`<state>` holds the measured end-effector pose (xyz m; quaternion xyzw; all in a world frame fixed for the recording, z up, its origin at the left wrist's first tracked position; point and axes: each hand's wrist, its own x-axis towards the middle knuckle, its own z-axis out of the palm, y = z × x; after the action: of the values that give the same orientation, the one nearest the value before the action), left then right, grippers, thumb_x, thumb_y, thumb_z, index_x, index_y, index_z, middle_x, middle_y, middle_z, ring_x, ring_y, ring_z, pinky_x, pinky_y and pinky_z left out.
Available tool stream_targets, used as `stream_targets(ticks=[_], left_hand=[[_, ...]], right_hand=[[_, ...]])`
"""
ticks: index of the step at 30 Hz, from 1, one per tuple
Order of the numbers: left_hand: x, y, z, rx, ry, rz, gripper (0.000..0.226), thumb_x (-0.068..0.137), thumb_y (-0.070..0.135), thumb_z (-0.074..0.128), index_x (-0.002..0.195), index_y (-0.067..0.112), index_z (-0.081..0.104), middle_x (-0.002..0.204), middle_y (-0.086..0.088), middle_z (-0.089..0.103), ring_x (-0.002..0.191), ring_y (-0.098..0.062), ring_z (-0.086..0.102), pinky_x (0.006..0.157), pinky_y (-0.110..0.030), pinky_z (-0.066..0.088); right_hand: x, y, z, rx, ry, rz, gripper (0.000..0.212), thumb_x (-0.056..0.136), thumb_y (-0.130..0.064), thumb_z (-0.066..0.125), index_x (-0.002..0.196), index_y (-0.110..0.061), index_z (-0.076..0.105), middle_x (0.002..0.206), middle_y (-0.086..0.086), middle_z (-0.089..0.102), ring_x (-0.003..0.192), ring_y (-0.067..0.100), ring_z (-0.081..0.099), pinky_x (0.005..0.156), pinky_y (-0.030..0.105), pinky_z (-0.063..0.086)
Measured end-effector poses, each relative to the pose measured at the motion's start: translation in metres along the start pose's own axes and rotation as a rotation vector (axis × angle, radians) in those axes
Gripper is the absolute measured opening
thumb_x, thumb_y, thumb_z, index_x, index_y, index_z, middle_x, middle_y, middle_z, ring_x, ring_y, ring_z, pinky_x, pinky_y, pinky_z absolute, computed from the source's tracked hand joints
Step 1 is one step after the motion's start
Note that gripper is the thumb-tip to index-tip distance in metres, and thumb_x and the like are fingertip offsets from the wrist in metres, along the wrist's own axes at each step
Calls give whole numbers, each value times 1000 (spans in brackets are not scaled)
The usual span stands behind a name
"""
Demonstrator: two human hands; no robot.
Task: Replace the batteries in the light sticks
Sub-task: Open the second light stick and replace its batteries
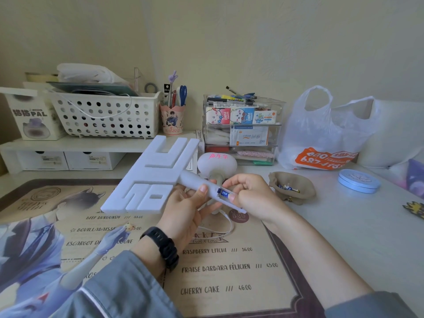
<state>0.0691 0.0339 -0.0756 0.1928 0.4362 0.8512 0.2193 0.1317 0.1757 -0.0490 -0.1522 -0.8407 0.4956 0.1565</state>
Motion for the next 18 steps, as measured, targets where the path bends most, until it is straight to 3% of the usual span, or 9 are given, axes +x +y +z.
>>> stream_targets(ticks=[3,7,11,18], left_hand=[[1,-1,-3,-9,15,8,30,92,3,50,115,-17,49,114,-30,63,106,-39,63,88,-47,52],[0,0,-3,-15,-7,14,20,93,4,47,96,-12,60,101,-23,70,95,-30,69,84,-39,56],[0,-1,-1,-25,11,4,24,93,3,47,105,-16,55,111,-32,63,102,-35,65,84,-41,56],[2,1,-3,-36,1,-20,31,94,5,48,114,-19,50,114,-32,62,106,-36,64,85,-42,55]], right_hand=[[-1,-1,-1,19,-31,-4,28,85,-1,56,88,-26,68,71,0,57,71,15,55,70,32,47],[-4,-2,5,155,-138,-34,14,93,-15,59,100,-25,65,98,3,68,81,13,64,70,25,53],[-3,2,12,202,-20,-53,10,92,-17,62,87,-25,67,80,-2,67,60,9,60,57,21,49],[0,4,13,186,10,-116,14,89,-13,66,80,-24,68,72,0,67,56,14,62,53,20,47]])
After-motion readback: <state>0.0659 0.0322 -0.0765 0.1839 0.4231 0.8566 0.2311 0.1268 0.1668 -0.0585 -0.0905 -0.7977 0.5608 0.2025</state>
